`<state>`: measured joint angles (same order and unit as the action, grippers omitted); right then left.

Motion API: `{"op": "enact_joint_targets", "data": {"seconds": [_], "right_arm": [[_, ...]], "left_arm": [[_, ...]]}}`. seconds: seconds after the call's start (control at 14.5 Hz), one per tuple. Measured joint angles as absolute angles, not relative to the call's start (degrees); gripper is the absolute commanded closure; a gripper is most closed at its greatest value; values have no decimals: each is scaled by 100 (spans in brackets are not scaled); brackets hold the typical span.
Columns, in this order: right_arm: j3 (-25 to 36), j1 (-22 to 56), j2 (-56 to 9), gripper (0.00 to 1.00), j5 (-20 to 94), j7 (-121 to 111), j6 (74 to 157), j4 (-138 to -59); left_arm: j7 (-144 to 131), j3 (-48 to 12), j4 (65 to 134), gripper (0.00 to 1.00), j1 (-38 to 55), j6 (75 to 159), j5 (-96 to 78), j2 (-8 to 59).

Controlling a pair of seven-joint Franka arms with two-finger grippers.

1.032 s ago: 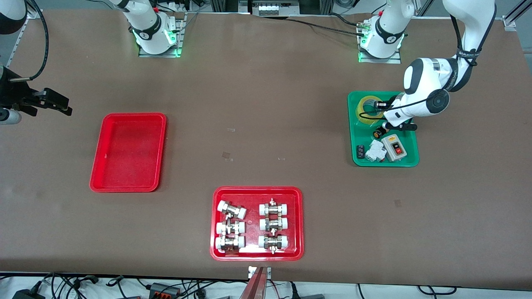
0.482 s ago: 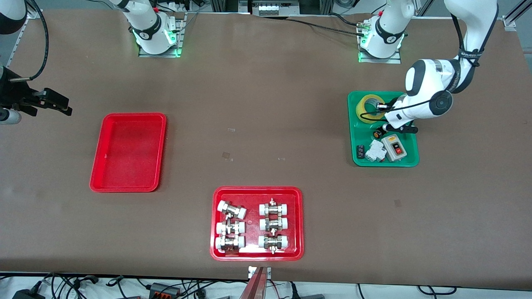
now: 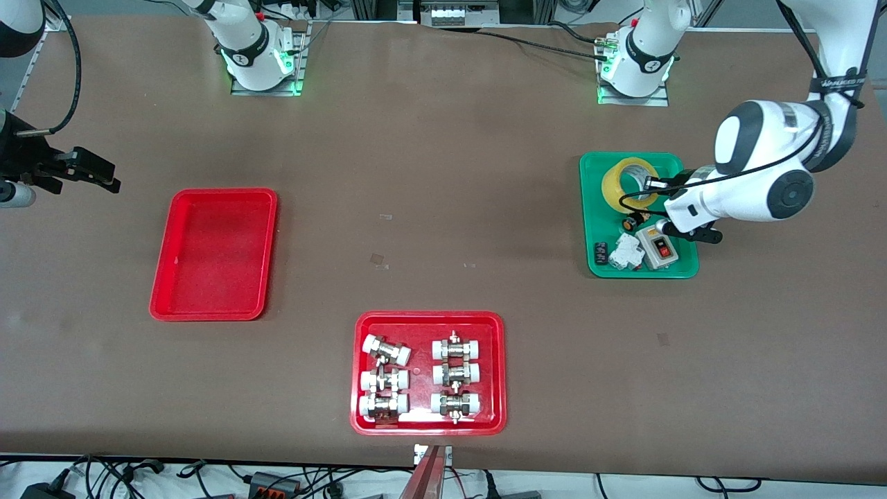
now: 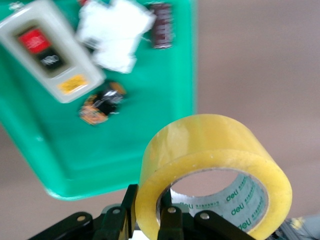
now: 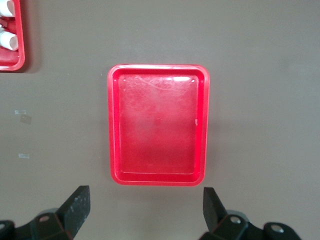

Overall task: Left arm passes tape to right arm into tray
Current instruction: 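Close the left gripper on the tape roll's rim, then lift the tape with the left gripper while the right gripper approaches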

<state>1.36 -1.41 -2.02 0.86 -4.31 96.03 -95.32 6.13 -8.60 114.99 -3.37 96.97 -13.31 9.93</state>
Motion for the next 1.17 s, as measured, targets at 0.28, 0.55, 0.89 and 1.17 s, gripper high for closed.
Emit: {"op": "enact_joint_targets", "data": {"seconds": [0.28, 0.55, 0.89, 1.17], "right_arm": [[37, 21, -353, 0, 129, -429, 9590, -9523], [8, 92, -487, 0, 174, -430, 9487, -9522], [0, 296, -873, 0, 252, -429, 9481, -9520], [-1, 316, -932, 0, 1564, -431, 9276, -9508]], "left_arm": [[19, -1400, 10718, 100, -245, 9083, -2668, 1005], [-1985, -2334, 9500, 100, 123, 9194, -3837, 1155], [-2887, -2396, 8883, 100, 722, 9838, -4760, 1540], [-2904, -2395, 8848, 100, 746, 9901, -4831, 1719]]}}
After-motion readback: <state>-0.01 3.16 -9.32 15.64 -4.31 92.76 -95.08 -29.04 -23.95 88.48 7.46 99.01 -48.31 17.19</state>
